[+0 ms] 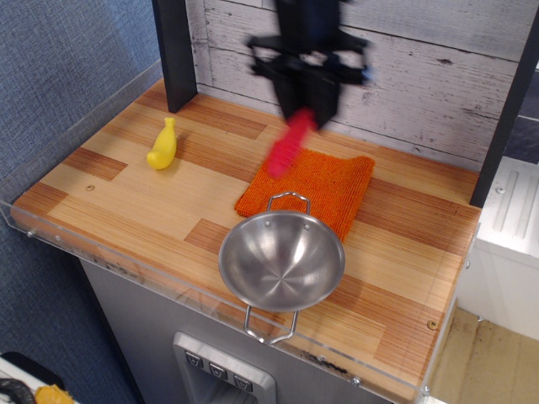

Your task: Pick and put the red fork in between orange cloth and banana

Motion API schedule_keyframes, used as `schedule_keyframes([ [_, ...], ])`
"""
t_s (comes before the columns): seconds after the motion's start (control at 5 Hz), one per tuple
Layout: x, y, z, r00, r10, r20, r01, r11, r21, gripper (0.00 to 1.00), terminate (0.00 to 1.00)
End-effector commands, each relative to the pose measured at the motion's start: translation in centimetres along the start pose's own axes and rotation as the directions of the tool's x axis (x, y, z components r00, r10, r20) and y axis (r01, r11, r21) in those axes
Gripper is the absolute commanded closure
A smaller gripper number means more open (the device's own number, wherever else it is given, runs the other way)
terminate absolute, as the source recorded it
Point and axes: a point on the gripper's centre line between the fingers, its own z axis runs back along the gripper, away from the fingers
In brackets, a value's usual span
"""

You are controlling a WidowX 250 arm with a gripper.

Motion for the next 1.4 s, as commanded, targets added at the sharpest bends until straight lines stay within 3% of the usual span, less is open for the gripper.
schedule_keyframes([
  [0.0,0.0,6.7,3.3,0.992,-0.092,0.087,0.077,0.984,0.161,1.0,0.0],
  [0.4,0.7,10.2,1.3,0.988,-0.144,0.059,0.124,0.955,0.269,1.0,0.0],
  [0.6,1.1,11.4,0.1,0.992,-0.108,0.07,0.085,0.957,0.278,1.0,0.0],
  [0.8,0.9,11.8,-1.6,0.988,-0.044,0.148,-0.005,0.948,0.319,1.0,0.0],
  [1.2,1.4,11.7,-5.8,0.996,-0.031,0.088,0.002,0.949,0.315,1.0,0.0],
])
